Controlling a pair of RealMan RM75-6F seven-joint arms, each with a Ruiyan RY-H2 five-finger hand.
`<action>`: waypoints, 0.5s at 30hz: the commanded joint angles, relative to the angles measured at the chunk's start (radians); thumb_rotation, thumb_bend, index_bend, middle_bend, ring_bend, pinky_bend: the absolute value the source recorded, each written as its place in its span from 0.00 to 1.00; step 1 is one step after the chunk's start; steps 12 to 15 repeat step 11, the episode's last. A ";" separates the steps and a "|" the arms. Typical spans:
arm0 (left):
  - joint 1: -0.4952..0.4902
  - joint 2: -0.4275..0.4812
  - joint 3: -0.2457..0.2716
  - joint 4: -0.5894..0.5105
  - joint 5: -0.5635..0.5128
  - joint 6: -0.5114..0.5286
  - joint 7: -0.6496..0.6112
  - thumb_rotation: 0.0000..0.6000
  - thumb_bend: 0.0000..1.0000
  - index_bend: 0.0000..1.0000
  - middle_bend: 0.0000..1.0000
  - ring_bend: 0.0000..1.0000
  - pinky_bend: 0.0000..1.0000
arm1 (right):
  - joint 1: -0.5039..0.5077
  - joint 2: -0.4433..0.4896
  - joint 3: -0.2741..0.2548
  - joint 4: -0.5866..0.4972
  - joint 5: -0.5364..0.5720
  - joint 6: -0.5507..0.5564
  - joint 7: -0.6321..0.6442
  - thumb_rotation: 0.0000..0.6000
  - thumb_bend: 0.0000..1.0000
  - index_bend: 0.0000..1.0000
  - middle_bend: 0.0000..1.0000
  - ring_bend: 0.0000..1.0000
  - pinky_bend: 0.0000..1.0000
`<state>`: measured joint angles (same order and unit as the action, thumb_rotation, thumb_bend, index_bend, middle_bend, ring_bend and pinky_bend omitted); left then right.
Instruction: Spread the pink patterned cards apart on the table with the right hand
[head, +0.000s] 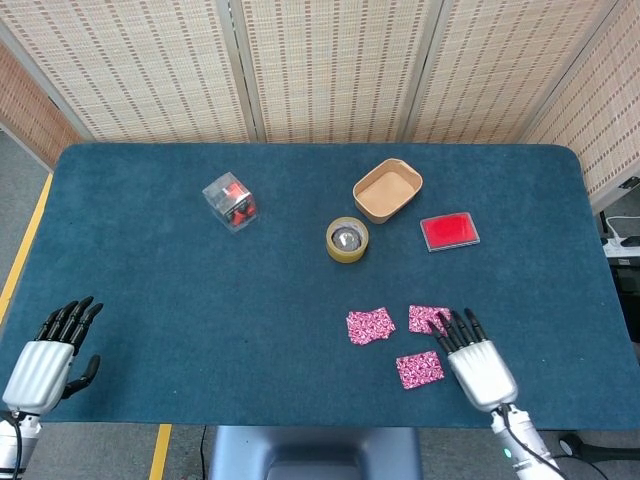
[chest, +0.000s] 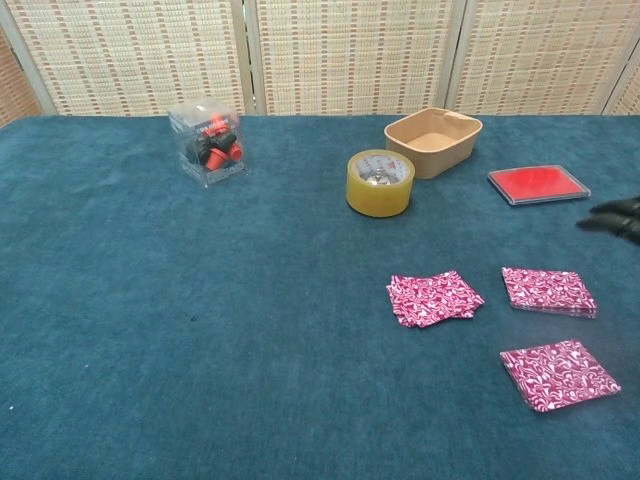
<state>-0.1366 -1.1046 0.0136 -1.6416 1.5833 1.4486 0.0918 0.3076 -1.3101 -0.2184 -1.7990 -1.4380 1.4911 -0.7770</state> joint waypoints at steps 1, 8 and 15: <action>0.002 -0.021 -0.003 0.032 0.016 0.017 -0.012 1.00 0.46 0.00 0.00 0.00 0.12 | -0.130 0.042 0.035 0.072 -0.070 0.191 0.179 1.00 0.26 0.00 0.00 0.00 0.00; -0.001 -0.050 -0.010 0.044 0.012 0.016 0.029 1.00 0.46 0.00 0.00 0.00 0.12 | -0.198 0.074 0.069 0.177 -0.072 0.227 0.405 1.00 0.26 0.00 0.00 0.00 0.00; -0.001 -0.057 -0.010 0.042 0.017 0.021 0.045 1.00 0.46 0.00 0.00 0.00 0.12 | -0.208 0.088 0.085 0.174 -0.072 0.221 0.434 1.00 0.26 0.00 0.00 0.00 0.00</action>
